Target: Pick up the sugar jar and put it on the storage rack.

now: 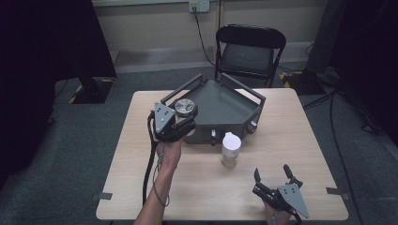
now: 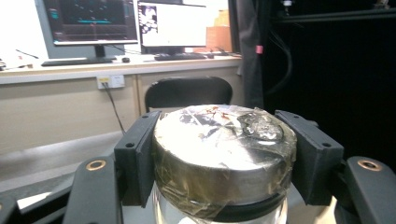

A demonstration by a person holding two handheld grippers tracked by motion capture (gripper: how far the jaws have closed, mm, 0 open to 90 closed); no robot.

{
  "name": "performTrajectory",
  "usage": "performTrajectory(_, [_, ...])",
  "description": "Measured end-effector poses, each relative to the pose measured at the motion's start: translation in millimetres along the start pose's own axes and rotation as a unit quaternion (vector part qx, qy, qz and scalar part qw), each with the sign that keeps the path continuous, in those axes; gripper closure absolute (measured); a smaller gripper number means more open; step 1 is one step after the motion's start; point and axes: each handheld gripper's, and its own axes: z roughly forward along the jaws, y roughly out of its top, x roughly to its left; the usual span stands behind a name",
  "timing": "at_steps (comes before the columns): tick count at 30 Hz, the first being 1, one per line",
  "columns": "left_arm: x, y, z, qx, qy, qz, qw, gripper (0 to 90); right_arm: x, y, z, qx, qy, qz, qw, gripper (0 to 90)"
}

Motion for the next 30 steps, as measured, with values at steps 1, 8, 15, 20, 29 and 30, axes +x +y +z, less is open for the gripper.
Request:
performTrajectory(1, [-0.4,1.5,3.9,0.001,0.006,-0.001,1.0,34.8,0.1,0.0,0.0,0.0,0.0,0.0,1.0,1.5])
performTrajectory(8, [-2.6,2.5,22.8,-0.005,0.025,0.005,0.9997,34.8,0.0,0.3,0.1,0.001,0.0,0.001,1.0,1.5])
performTrajectory(15, [-10.1,-4.5,42.3,-0.012,0.045,0.011,0.9989,34.9,-0.9,0.6,0.2,0.002,0.002,0.002,1.0,1.5])
performTrajectory(20, [-9.0,-9.0,55.5,-0.02,0.05,0.016,0.9984,34.9,-1.6,0.3,0.0,0.001,0.004,0.001,1.0,1.5])
performTrajectory(29, [-7.1,-16.5,71.7,-0.009,0.047,0.011,0.9988,34.8,-2.6,0.3,0.1,0.001,0.007,0.001,1.0,1.5])
performTrajectory(30, [-7.4,-18.6,72.4,-0.009,0.045,0.012,0.9989,34.8,-2.6,0.4,0.1,0.001,0.007,0.002,1.0,1.5])
